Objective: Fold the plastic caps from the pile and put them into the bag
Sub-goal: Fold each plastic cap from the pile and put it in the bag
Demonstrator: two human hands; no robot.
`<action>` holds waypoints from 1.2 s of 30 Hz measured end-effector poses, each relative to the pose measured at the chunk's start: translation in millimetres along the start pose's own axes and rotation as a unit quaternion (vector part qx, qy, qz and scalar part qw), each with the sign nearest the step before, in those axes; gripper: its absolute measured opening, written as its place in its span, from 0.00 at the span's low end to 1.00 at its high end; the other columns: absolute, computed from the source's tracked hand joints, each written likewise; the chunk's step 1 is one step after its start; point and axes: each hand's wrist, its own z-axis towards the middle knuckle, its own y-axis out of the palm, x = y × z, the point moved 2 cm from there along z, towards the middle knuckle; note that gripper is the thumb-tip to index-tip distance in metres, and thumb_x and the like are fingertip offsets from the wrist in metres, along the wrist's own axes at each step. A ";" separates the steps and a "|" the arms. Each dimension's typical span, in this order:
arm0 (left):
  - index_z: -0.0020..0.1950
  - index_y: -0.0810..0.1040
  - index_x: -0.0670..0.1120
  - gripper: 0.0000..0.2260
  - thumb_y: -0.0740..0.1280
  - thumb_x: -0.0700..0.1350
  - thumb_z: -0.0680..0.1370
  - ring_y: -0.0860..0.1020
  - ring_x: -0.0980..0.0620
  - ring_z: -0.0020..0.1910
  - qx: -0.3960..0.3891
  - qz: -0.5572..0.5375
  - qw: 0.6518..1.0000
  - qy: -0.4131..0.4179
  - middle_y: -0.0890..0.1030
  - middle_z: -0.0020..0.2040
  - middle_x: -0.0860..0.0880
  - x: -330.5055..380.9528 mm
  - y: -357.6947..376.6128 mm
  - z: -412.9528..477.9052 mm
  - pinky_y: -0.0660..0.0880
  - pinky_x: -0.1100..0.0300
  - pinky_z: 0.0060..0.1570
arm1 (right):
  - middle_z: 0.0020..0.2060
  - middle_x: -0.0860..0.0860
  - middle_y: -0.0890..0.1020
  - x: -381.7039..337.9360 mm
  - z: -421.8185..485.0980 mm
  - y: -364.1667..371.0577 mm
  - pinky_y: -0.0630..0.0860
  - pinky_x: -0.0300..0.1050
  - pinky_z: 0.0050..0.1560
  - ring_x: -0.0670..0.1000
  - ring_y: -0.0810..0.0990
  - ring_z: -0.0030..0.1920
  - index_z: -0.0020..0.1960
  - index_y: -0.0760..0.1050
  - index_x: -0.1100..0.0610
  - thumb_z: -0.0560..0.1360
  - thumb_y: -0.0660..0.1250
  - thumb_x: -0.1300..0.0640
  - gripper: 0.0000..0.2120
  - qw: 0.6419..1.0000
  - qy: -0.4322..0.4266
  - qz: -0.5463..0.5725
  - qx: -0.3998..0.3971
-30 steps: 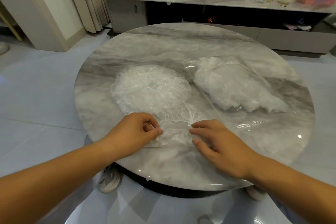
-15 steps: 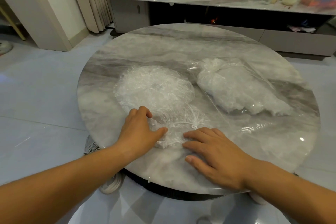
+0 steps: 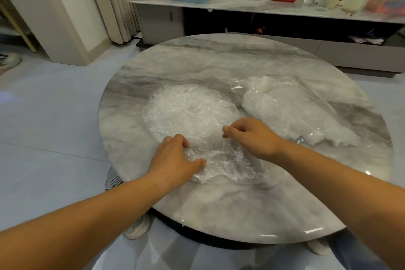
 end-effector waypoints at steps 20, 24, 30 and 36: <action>0.60 0.75 0.56 0.35 0.76 0.70 0.58 0.78 0.57 0.47 -0.239 -0.007 0.971 -0.016 0.78 0.51 0.54 15.4 -39.8 -3.8 0.76 0.60 0.49 | 0.56 0.44 0.75 2.3 -88.7 42.2 0.69 0.49 0.62 0.48 0.73 0.57 0.62 0.78 0.47 0.81 0.55 0.39 0.19 0.917 -0.254 -0.295 -0.085; 0.50 0.76 0.53 0.25 0.71 0.72 0.68 0.78 0.56 0.43 -0.151 0.078 0.985 0.007 0.80 0.44 0.54 17.1 -23.4 -5.7 0.74 0.60 0.42 | 0.58 0.44 0.72 4.1 -91.2 41.1 0.68 0.47 0.63 0.47 0.71 0.59 0.61 0.78 0.47 0.82 0.53 0.39 0.20 0.922 -0.237 -0.293 -0.092; 0.38 0.76 0.53 0.18 0.77 0.64 0.66 0.77 0.53 0.42 -0.072 0.143 0.986 0.037 0.76 0.43 0.52 11.7 -21.5 -2.0 0.73 0.59 0.40 | 0.60 0.44 0.71 8.1 -96.1 34.1 0.67 0.45 0.65 0.45 0.69 0.60 0.63 0.77 0.46 0.81 0.52 0.37 0.22 0.929 -0.217 -0.284 -0.094; 0.43 0.76 0.47 0.17 0.77 0.57 0.70 0.77 0.55 0.37 -0.077 0.066 0.994 0.035 0.80 0.38 0.53 11.5 -20.7 -3.4 0.75 0.58 0.40 | 0.61 0.47 0.76 -8.7 -96.2 37.2 0.67 0.48 0.65 0.50 0.72 0.62 0.67 0.75 0.50 0.80 0.59 0.40 0.22 0.919 -0.250 -0.304 -0.020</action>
